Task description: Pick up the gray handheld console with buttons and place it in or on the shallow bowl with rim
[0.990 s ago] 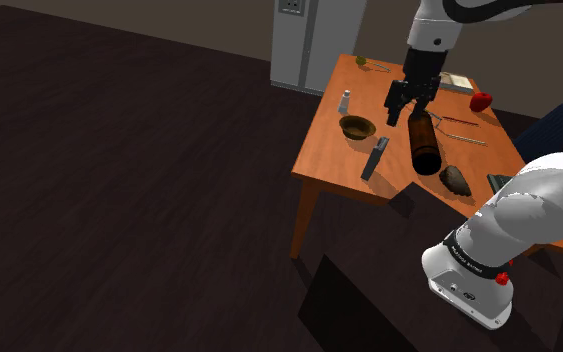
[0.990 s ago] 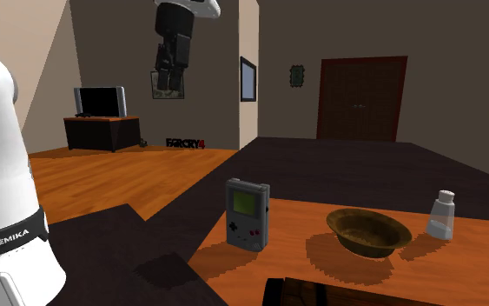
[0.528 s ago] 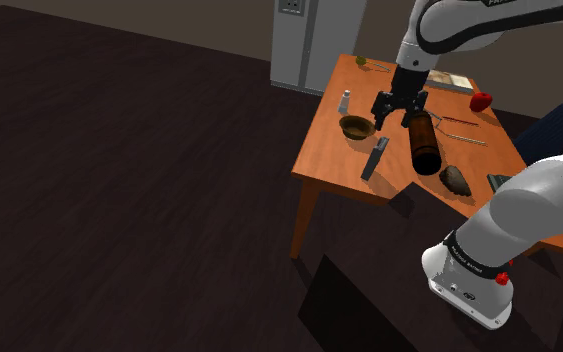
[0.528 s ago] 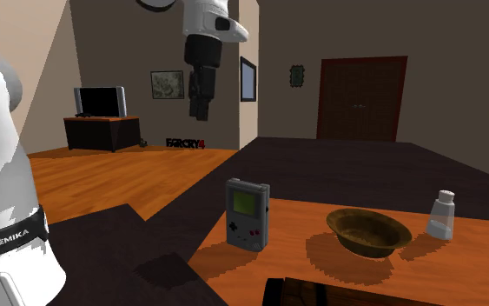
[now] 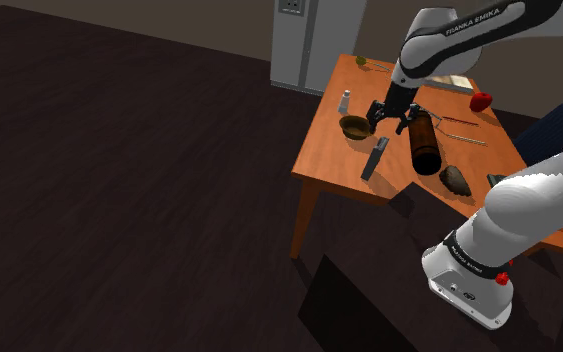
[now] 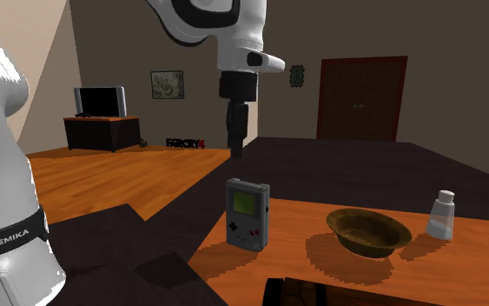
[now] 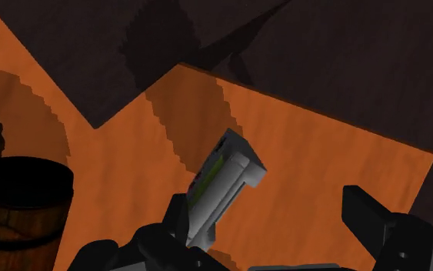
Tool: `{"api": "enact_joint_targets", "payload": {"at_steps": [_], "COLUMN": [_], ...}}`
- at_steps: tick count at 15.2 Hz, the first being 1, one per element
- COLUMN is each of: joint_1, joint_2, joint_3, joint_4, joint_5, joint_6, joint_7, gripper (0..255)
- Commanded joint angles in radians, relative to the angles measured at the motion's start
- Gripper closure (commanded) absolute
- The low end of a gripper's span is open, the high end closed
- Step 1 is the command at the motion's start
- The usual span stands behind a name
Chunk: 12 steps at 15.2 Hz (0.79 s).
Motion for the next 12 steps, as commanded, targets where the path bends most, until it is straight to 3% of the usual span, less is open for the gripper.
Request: {"api": "enact_joint_targets", "payload": {"at_steps": [1,6,12], "joint_1": [-0.024,-0.077,-0.077], "joint_2": [0.051,0.201,0.273], "joint_3": [-0.015,-0.059,-0.063], "joint_4": [0.008,0.039,0.025], "joint_5": [-0.005,-0.004,0.011], "joint_6": [0.061,0.215,0.303], "joint_7": [0.024,0.068,0.061], "gripper": [0,0,0]}}
